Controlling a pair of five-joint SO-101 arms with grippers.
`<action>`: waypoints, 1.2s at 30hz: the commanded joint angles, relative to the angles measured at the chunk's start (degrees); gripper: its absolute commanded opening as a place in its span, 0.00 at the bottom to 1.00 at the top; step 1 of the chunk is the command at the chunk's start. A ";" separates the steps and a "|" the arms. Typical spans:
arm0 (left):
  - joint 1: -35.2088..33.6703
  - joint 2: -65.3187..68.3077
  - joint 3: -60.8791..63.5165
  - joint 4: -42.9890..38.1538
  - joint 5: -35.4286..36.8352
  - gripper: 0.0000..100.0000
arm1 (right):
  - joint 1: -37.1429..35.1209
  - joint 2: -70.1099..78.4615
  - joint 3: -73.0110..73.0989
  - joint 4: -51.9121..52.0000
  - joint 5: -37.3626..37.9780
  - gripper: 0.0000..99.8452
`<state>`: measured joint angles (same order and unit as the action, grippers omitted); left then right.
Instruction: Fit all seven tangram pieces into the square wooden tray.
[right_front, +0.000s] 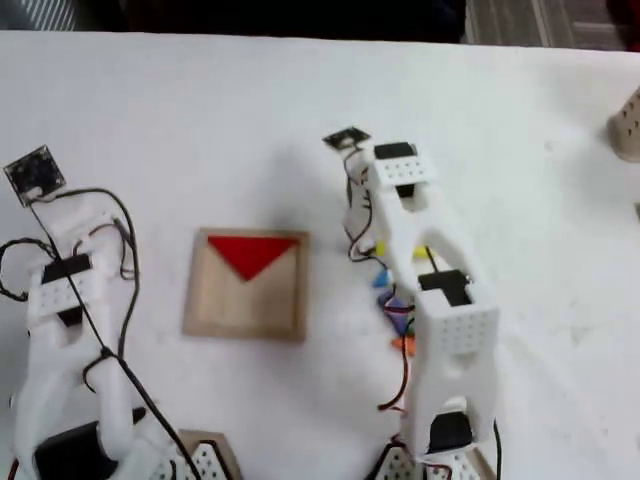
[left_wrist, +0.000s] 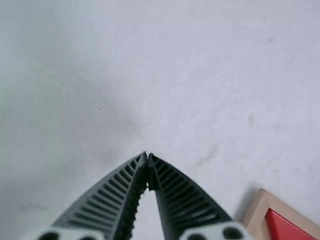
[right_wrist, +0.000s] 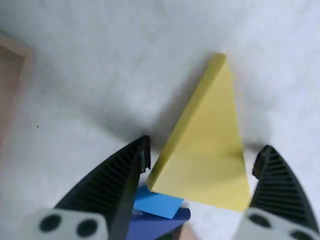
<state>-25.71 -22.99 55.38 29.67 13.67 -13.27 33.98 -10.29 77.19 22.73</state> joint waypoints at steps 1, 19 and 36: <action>0.57 -1.54 -2.46 0.09 0.00 0.03 | 1.19 0.31 -1.05 -0.22 2.37 0.32; 0.57 -1.54 -2.46 0.18 0.00 0.03 | 4.26 0.92 -1.05 -0.22 1.93 0.18; 0.57 -1.54 -2.46 0.09 0.00 0.03 | 4.35 1.01 -1.05 -0.13 1.93 0.06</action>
<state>-25.71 -22.99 55.38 29.67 13.67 -8.97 34.95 -11.34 76.75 24.40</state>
